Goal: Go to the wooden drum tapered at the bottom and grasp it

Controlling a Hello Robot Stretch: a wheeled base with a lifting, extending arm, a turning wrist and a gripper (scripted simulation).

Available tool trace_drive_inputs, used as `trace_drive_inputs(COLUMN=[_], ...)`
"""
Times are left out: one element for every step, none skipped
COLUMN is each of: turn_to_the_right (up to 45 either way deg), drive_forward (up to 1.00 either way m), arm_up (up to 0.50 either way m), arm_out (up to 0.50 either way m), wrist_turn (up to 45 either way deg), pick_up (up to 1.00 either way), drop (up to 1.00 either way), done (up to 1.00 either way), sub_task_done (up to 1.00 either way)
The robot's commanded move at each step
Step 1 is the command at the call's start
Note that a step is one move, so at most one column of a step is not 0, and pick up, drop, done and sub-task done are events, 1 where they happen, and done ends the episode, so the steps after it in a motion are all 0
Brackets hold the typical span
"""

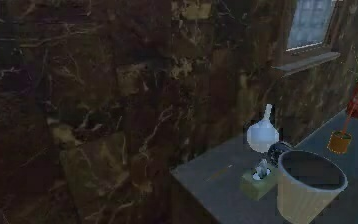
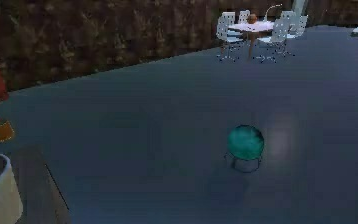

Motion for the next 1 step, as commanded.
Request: trace_drive_inputs(turn_to_the_right=[-45.0], drive_forward=[0.0], arm_up=[0.0], arm_out=[0.0], wrist_turn=[0.0], pick_up=[0.0], drop=[0.0], done=[0.0], sub_task_done=[0.0])
